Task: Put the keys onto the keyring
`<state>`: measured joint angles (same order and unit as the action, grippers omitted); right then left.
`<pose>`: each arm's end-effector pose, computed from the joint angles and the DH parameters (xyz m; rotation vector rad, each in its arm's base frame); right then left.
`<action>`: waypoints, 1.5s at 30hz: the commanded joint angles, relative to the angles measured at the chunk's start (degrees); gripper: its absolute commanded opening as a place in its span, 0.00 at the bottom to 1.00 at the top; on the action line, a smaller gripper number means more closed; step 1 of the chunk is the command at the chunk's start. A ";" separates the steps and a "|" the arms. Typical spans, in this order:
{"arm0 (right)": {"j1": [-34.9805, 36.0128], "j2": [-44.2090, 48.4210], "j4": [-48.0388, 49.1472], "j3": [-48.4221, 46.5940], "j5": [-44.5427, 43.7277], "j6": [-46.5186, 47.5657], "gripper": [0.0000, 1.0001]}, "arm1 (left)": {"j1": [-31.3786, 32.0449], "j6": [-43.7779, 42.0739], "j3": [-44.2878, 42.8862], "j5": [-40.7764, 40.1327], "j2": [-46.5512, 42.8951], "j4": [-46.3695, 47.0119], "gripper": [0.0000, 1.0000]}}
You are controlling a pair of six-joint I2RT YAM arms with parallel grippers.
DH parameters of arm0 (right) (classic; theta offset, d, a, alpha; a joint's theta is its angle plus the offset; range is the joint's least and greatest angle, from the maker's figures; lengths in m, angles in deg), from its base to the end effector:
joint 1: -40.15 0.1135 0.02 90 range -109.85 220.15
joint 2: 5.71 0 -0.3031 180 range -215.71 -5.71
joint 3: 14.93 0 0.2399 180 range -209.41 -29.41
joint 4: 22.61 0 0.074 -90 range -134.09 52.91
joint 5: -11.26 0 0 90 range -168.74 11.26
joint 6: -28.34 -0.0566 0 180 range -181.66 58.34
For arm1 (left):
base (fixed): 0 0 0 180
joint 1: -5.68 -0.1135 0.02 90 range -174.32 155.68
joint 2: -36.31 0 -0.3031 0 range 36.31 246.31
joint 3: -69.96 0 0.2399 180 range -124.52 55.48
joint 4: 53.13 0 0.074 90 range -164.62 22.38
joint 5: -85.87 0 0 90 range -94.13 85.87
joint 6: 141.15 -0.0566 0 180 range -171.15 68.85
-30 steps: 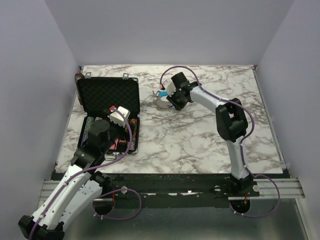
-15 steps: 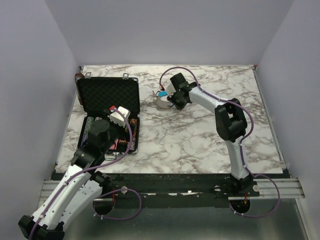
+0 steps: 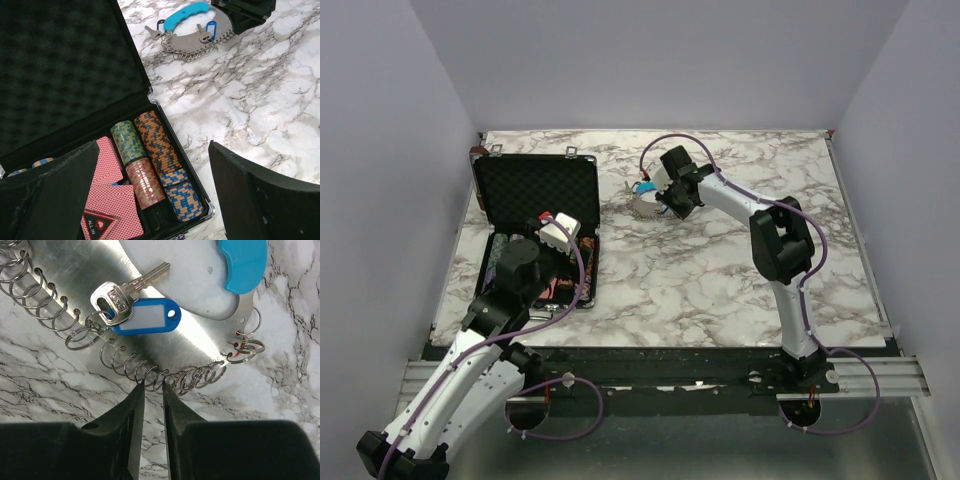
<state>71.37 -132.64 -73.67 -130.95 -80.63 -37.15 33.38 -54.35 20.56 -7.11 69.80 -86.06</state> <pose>0.4277 0.2571 0.1951 -1.2296 2.3490 -0.0049 0.1100 -0.0544 0.3083 0.4646 1.8163 -0.2465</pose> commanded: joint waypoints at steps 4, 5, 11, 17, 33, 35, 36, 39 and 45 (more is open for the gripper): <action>0.42 1.78 -0.07 -0.94 -2.33 0.71 0.29 | -0.55 -0.40 -0.50 -0.27 -0.27 1.03 0.99; 0.51 1.69 -0.07 -1.03 -2.50 0.71 0.29 | -0.46 -0.40 -0.50 -0.27 -0.36 1.03 0.99; 0.51 1.25 -1.04 -1.91 -1.45 1.15 0.31 | -0.55 -0.40 -0.42 -0.27 -0.27 1.03 0.99; 0.51 0.72 -2.18 -1.74 -0.66 2.73 0.43 | -0.55 -0.31 -0.50 -0.27 -0.27 0.95 0.99; 0.51 -1.04 -2.45 -2.26 -2.68 3.70 0.32 | -0.72 -0.40 -0.41 -0.62 -0.45 0.86 0.99; 0.51 -0.86 -2.36 -2.35 -2.68 3.61 0.27 | -0.63 -0.40 -0.33 -0.62 -0.45 0.95 0.99; 0.51 -0.77 -2.36 -2.44 -2.77 3.61 0.27 | -0.63 -0.40 -0.41 -0.62 -0.45 0.95 0.99; 0.42 -0.51 -1.92 -2.44 -3.47 3.61 0.24 | -0.72 -0.40 -0.41 -0.62 -0.45 0.95 0.99; 0.51 -0.86 -2.00 -2.96 -3.13 3.52 0.23 | -0.72 -0.40 -0.33 -0.62 -0.45 0.77 0.99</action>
<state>71.37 -132.66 -74.65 -131.58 -83.00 -33.76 33.10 -54.35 20.56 -7.13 69.78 -86.06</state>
